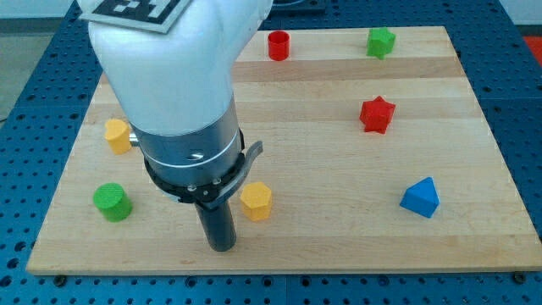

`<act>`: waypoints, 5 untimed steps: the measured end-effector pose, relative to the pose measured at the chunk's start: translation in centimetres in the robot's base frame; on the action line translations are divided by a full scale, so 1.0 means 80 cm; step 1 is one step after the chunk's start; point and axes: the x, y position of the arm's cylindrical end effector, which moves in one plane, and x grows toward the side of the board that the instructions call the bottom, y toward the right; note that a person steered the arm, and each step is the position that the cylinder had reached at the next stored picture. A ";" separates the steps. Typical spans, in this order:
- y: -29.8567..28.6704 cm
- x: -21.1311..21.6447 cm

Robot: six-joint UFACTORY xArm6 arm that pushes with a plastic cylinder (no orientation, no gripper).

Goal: Move your arm to the center

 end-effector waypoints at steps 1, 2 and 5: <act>0.000 0.000; -0.009 0.000; 0.097 0.007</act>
